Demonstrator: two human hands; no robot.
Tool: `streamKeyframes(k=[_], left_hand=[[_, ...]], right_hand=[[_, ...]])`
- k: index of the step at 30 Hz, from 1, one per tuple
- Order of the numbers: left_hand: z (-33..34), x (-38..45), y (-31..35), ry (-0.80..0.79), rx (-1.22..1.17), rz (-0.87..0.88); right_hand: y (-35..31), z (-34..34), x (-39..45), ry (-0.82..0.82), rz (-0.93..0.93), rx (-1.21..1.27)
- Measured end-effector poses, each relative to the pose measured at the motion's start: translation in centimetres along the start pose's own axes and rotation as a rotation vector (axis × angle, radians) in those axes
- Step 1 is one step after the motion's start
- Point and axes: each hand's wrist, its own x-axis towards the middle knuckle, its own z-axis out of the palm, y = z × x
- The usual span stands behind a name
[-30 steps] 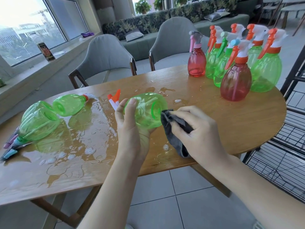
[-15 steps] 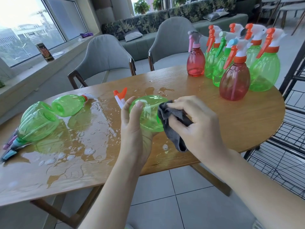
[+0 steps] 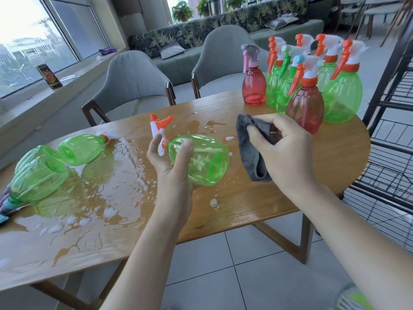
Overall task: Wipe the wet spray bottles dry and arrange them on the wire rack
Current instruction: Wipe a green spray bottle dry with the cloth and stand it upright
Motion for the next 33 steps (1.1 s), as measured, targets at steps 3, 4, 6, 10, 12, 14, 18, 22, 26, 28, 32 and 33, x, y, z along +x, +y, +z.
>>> streamKeyframes(k=[3,4,6,10,12,14,18,22,26,28,32,33], left_hand=[[-0.6,0.7,-1.0,-0.039,0.248,0.128],[-0.6,0.8,-1.3,-0.059,0.345,0.159],[-0.7,1.0,-2.0,-0.111,0.499,0.248],[-0.2,0.9,-2.7,-0.195,0.696,0.347],[0.1,1.0,-3.0,-0.231,0.722,0.391],[0.2,0.9,-3.5,-0.269,0.735,0.409],[0.7,0.0,-3.6,-0.342,0.747,0.43],[0.9,-0.4,-3.4,-0.335,0.73,0.433],[1.0,-1.0,-3.7,-0.329,0.803,0.471],[1.3,-1.1,-3.9,-0.329,0.833,0.484],[1.9,-1.4,-4.0,-0.336,0.876,0.545],[2.0,-1.5,-4.1,-0.333,0.877,0.555]], right_hand=[[0.3,-0.5,0.6,0.012,0.082,0.035],[0.2,-0.7,0.9,0.022,0.085,0.039],[0.4,-1.0,1.1,0.013,0.101,0.054],[0.3,-1.4,1.4,-0.001,0.088,0.046],[0.0,-1.5,1.8,-0.006,0.04,0.026],[-0.3,-1.7,2.3,0.012,-0.032,-0.003],[-0.2,-1.7,3.1,0.056,-0.168,-0.064],[0.4,-1.7,3.5,0.062,-0.228,-0.119],[1.0,-1.7,3.8,0.072,-0.197,-0.135],[0.8,-1.7,3.8,0.08,-0.18,-0.141],[-0.2,-1.1,3.3,0.054,-0.228,-0.12],[-0.4,-1.0,3.3,0.037,-0.243,-0.113]])
